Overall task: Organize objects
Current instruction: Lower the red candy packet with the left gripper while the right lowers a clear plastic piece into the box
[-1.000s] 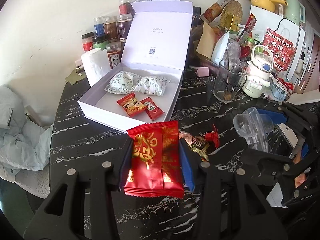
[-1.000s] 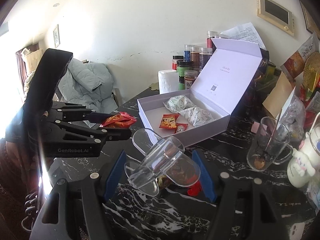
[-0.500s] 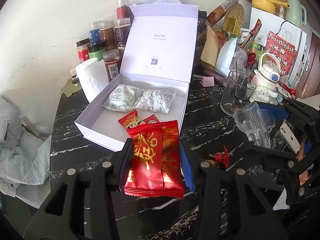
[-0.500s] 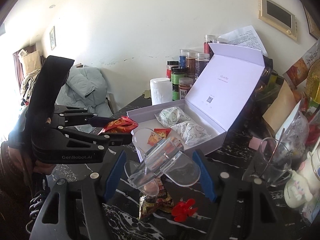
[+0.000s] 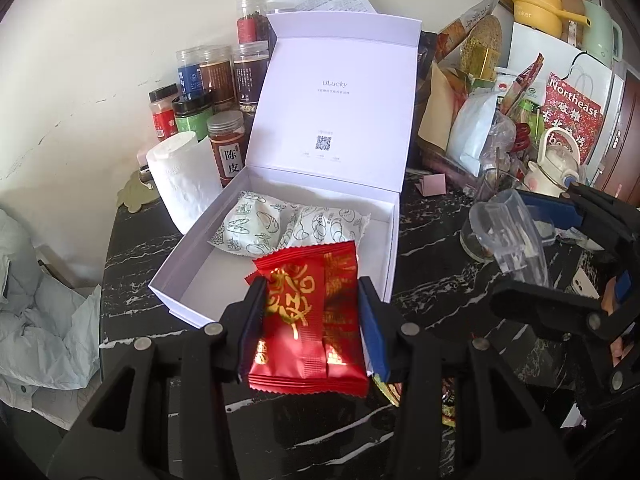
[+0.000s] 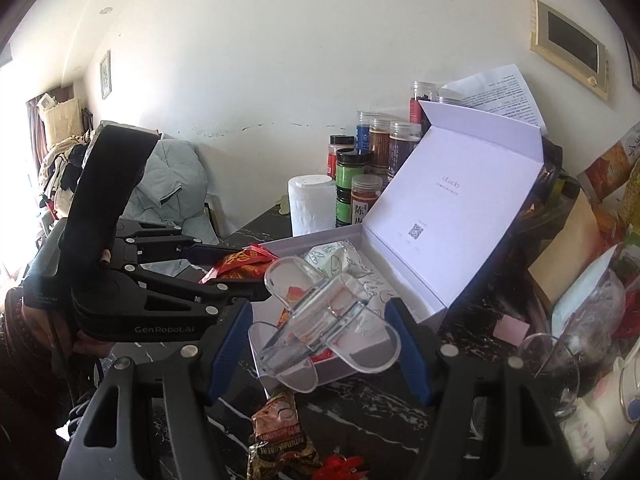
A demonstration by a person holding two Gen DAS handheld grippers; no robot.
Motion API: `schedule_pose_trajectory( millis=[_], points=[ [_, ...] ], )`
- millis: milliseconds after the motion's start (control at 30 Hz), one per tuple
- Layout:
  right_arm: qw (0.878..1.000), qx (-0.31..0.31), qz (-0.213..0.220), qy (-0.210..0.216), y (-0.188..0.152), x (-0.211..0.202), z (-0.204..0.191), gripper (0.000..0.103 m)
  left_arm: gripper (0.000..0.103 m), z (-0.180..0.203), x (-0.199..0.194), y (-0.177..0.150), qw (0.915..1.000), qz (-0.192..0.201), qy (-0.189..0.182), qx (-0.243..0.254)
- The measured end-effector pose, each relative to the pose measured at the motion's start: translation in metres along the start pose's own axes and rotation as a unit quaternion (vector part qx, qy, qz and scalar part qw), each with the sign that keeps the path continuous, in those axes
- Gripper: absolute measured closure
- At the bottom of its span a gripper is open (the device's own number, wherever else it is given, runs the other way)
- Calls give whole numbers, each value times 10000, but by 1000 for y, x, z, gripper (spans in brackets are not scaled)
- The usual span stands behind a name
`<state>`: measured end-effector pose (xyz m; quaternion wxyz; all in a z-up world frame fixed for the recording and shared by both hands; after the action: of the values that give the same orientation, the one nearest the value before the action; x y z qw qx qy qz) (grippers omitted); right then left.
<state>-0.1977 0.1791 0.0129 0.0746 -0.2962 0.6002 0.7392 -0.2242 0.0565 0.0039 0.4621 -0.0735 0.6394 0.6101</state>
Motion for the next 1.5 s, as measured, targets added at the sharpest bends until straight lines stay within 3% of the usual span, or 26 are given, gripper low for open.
schedule_pose_trajectory(
  millis=[400,767,1000,1100,1500],
  points=[
    [9999,-100,101,18,33,38,7,34,60,-26,16,39,9994,203,153,226],
    [9997,-33,252,27,67,80,24,34,60,-57,42,72,9994,334,21,111],
    [9991,-202,334,144,83,105,23,34,60,-81,54,86,9991,306,246,143],
    [9988,-278,360,205,82,112,21,34,60,-86,61,87,9991,249,302,179],
    [9984,-225,-276,448,55,164,23,33,60,-100,103,72,9989,-284,337,149]
  ],
)
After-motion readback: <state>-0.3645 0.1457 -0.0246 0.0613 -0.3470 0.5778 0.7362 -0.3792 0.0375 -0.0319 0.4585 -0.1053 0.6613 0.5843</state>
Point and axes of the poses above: each gripper's, at about its wrist camera, not at the fingertips, and x roughly the way its jaws point, z to its right, y to its top, the point moved 5 cm from there along x, roughly the way its jaws point, and after that the axes turned 14 degrees about -y, right-handed, at the moved point
